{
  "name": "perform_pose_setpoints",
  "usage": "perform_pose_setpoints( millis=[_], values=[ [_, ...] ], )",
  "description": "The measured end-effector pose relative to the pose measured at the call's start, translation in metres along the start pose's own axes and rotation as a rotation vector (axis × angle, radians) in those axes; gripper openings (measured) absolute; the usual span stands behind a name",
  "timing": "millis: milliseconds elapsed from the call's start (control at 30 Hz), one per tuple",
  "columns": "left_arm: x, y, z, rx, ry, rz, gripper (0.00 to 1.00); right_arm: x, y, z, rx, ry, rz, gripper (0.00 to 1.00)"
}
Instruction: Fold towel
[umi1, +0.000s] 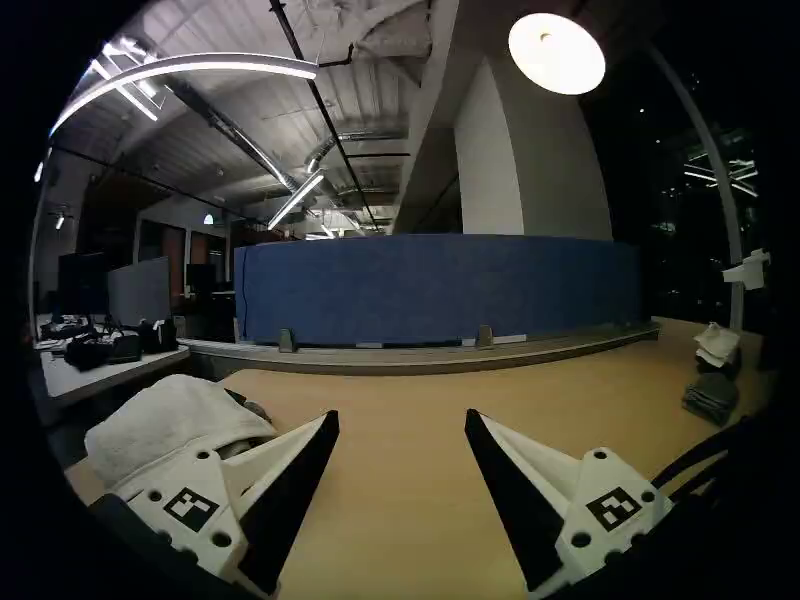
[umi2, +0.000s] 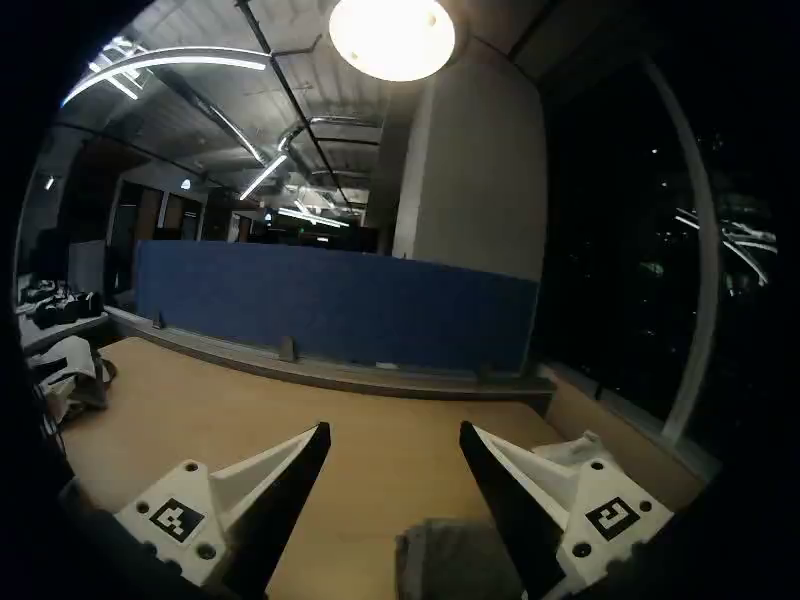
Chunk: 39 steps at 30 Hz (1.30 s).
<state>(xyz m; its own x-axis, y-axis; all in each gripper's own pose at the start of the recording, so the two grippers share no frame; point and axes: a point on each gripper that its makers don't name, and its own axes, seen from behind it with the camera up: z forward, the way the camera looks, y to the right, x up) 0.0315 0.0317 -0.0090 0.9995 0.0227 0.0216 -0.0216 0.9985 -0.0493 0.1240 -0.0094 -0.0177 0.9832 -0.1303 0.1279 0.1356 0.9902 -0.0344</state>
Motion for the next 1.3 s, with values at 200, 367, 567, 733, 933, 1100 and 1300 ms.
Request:
perform_pose_setpoints(
  millis=[200, 367, 567, 733, 933, 1100, 1300],
  values=[
    [-0.022, -0.01, 0.003, 0.014, 0.011, 0.017, 0.94, -0.008, -0.008, 0.006, 0.003, -0.014, -0.016, 1.0],
    [-0.03, -0.013, 0.006, 0.011, 0.022, -0.009, 0.93, -0.016, -0.019, 0.008, 0.02, -0.027, -0.023, 1.0],
    [-0.035, -0.02, 0.009, 0.02, 0.025, -0.025, 0.94, -0.02, -0.03, 0.012, 0.045, -0.04, -0.033, 1.0],
    [-0.036, -0.026, 0.009, 0.029, 0.024, -0.027, 0.93, -0.017, -0.033, 0.016, 0.053, -0.039, -0.041, 1.0],
    [-0.036, -0.027, 0.009, 0.031, 0.023, -0.026, 0.93, -0.016, -0.034, 0.02, 0.05, -0.029, -0.033, 1.0],
    [-0.034, -0.026, 0.009, 0.032, 0.022, -0.023, 0.94, -0.019, -0.031, 0.021, 0.048, -0.024, -0.015, 1.0],
    [-0.033, -0.026, 0.008, 0.032, 0.023, -0.023, 0.94, -0.025, -0.022, 0.017, 0.051, -0.023, 0.011, 1.0]
  ],
)
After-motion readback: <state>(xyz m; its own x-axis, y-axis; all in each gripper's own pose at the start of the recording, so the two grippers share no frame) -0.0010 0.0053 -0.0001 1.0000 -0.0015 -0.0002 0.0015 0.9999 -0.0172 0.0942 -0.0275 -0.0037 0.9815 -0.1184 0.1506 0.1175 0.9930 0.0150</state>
